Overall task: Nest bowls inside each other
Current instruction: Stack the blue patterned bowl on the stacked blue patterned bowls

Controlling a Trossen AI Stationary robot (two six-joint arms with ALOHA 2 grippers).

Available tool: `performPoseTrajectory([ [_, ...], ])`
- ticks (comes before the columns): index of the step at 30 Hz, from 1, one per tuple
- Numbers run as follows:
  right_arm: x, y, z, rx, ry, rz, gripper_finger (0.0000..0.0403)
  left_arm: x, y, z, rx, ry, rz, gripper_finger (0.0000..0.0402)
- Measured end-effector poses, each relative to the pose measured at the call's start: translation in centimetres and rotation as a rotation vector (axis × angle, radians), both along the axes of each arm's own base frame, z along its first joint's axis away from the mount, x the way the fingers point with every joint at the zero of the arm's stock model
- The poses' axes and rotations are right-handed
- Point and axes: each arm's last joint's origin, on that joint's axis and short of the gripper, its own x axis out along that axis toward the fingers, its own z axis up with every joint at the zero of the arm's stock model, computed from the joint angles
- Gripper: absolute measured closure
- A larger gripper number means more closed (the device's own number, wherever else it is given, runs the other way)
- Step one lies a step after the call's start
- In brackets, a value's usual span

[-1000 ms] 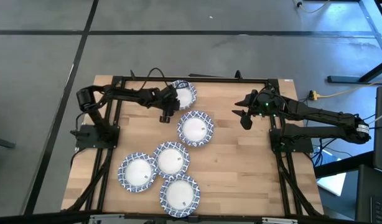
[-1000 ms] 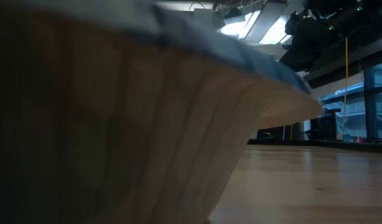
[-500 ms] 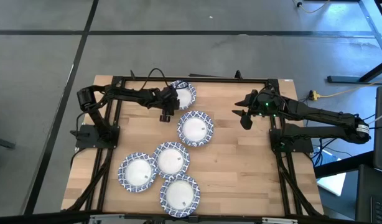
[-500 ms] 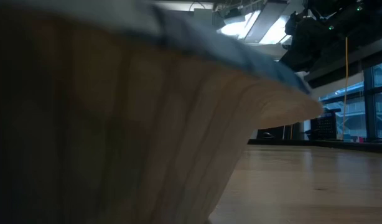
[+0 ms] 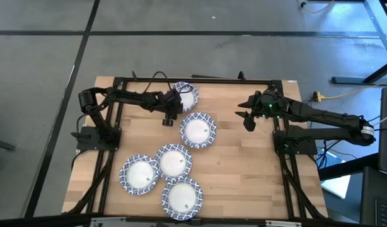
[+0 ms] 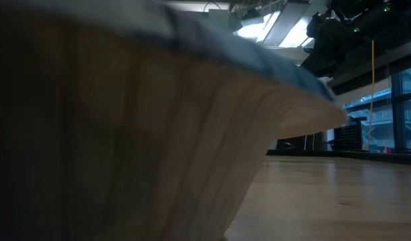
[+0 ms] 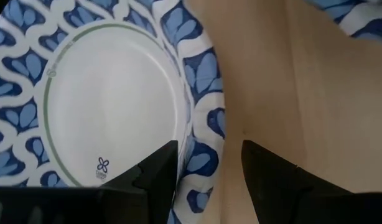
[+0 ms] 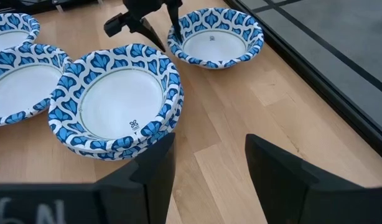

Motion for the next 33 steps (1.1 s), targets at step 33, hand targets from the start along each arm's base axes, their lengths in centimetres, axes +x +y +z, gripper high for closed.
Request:
performPoseTrajectory([
  [33,0.0,0.0,0.0,0.001,-0.001,-0.001,0.021,0.21,-0.21,0.11,0.049,0.005,0.013,0.0333],
])
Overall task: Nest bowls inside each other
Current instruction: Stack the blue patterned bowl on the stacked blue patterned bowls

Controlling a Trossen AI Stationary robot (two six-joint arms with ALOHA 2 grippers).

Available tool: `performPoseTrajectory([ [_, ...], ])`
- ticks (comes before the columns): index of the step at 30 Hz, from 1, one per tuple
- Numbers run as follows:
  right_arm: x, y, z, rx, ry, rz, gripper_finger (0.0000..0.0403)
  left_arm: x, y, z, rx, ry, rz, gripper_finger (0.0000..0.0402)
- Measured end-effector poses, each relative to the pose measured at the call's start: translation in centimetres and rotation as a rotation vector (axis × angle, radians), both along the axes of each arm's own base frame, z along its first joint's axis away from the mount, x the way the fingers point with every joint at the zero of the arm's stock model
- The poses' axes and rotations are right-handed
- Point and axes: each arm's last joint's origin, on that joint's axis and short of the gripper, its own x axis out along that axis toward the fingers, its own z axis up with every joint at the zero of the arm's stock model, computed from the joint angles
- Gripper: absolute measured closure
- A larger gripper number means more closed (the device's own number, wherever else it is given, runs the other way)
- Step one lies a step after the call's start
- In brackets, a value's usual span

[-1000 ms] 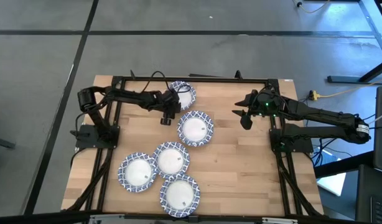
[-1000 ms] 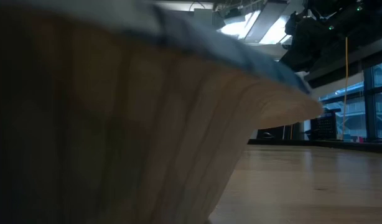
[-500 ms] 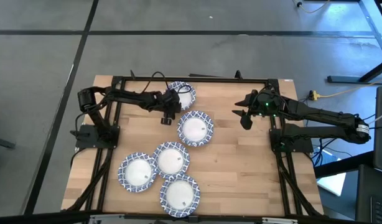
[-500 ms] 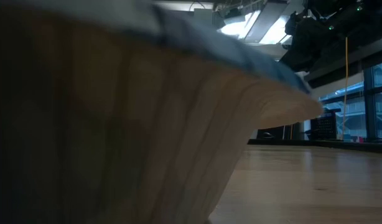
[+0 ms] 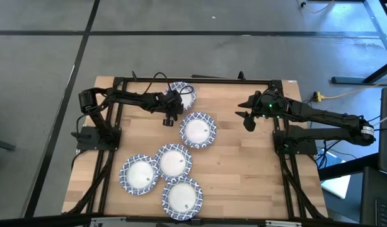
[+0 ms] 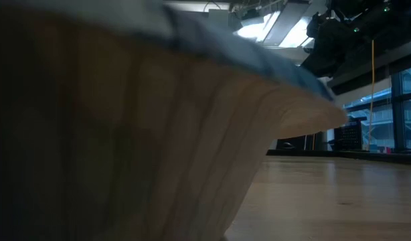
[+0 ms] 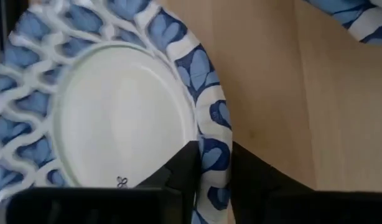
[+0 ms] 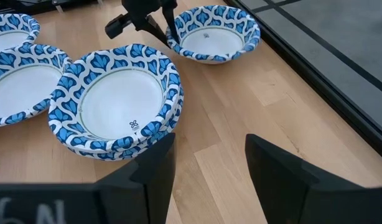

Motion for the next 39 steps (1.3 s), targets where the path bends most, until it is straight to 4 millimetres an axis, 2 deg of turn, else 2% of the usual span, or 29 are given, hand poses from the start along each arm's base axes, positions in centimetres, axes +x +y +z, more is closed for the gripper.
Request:
performPoseTrajectory([
  [7,0.0,0.0,0.0,0.0,0.0,0.0,0.021,-0.4,0.2,0.5,0.047,0.024,0.04,0.0394],
  [11,0.0,0.0,0.0,0.0,0.0,0.0,0.021,-1.0,0.4,1.6,0.033,-0.007,0.09,0.0397],
  [18,0.0,0.0,0.0,0.0,-0.001,0.0,0.021,-2.1,-0.7,6.2,0.061,-0.165,0.114,0.04],
  [21,0.0,0.0,0.0,-0.005,-0.004,-0.007,0.021,-2.6,-2.1,8.6,0.028,-0.284,0.1,0.04],
  [25,0.0,0.0,0.1,-0.007,-0.006,-0.009,0.021,-2.8,-5.3,11.3,-0.071,-0.419,0.002,0.0401],
  [31,0.1,-0.1,0.1,-0.01,-0.014,-0.009,0.021,-1.2,-10.5,14.2,-0.117,-0.498,-0.182,0.0401],
  [35,0.2,-0.1,0.3,-0.016,-0.033,-0.009,0.021,0.1,-12.6,14.2,-0.121,-0.489,-0.186,0.0401],
  [39,0.2,-0.1,0.4,-0.012,-0.043,-0.013,0.021,1.3,-13.7,12.4,-0.109,-0.421,-0.187,0.0401],
])
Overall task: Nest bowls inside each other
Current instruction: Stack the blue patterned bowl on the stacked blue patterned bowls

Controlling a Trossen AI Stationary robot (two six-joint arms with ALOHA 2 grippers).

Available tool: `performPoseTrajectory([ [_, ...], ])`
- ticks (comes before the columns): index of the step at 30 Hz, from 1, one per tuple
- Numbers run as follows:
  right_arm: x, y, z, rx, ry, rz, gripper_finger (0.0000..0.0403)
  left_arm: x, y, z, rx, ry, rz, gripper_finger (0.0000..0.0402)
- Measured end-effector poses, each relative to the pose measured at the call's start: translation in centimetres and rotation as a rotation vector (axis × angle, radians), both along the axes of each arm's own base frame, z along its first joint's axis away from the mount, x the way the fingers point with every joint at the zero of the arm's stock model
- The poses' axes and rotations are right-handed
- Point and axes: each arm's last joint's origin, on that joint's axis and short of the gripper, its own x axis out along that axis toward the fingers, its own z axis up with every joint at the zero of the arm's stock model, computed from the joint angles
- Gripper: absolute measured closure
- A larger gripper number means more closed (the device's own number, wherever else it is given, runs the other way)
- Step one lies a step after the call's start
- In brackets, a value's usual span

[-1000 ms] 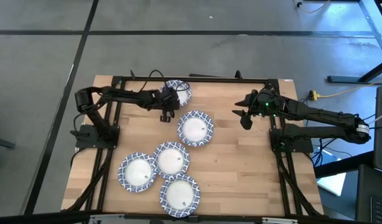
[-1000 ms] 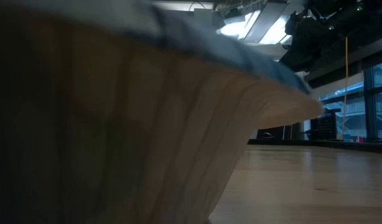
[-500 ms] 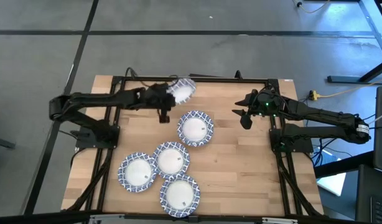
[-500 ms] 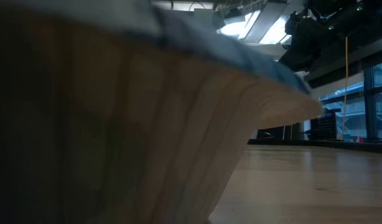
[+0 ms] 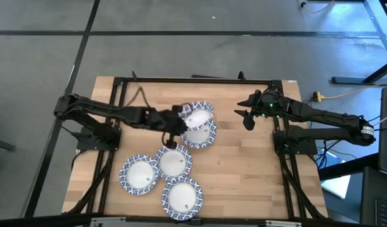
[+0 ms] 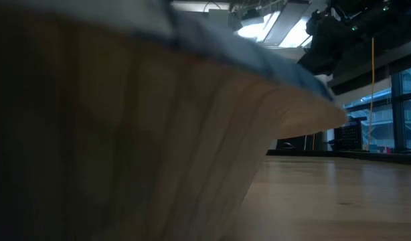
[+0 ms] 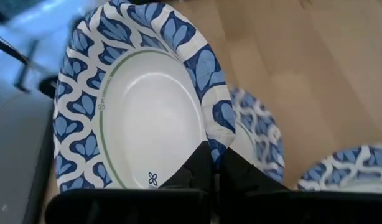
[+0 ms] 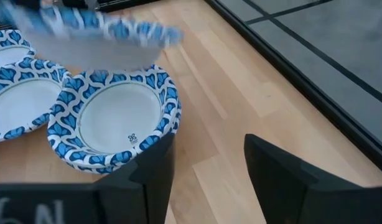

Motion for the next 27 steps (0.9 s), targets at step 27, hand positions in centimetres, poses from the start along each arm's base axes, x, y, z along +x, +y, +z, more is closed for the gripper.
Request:
performPoseTrajectory([
  [27,0.0,0.0,0.0,0.036,-0.015,-0.018,0.021,3.3,-1.0,-7.8,0.002,0.245,0.029,0.0266],
])
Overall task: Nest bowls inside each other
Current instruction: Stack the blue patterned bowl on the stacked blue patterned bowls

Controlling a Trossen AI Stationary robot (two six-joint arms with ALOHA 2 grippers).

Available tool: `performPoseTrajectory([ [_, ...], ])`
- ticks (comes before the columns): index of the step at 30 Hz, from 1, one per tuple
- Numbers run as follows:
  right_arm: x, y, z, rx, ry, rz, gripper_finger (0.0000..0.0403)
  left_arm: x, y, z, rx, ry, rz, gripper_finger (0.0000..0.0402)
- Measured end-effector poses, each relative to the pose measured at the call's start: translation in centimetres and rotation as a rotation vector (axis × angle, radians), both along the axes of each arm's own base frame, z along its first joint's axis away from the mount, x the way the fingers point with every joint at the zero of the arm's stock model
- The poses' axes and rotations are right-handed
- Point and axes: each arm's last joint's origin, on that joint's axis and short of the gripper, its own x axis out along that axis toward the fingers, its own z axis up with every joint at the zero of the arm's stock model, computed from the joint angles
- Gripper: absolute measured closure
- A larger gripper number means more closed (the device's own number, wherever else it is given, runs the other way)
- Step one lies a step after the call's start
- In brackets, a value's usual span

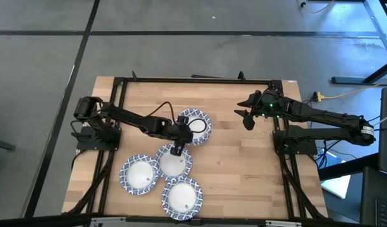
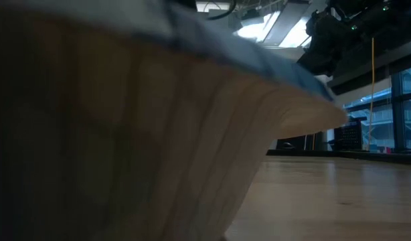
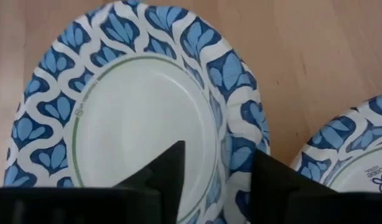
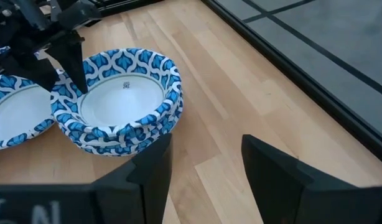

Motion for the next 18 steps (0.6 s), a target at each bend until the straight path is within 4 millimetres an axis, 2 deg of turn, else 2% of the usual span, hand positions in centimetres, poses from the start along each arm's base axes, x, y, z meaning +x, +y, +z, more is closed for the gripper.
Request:
performPoseTrajectory([
  [3,0.0,0.0,0.0,-0.001,0.0,0.0,0.021,0.0,0.0,0.0,-0.001,-0.002,0.0,0.0249],
  [8,0.0,0.0,0.0,-0.001,0.001,0.0,0.021,-0.1,-0.1,0.7,-0.011,-0.031,-0.003,0.0248],
  [18,0.0,0.0,0.0,-0.007,0.003,0.004,0.021,-1.9,-0.2,5.1,-0.038,-0.174,0.003,0.0248],
])
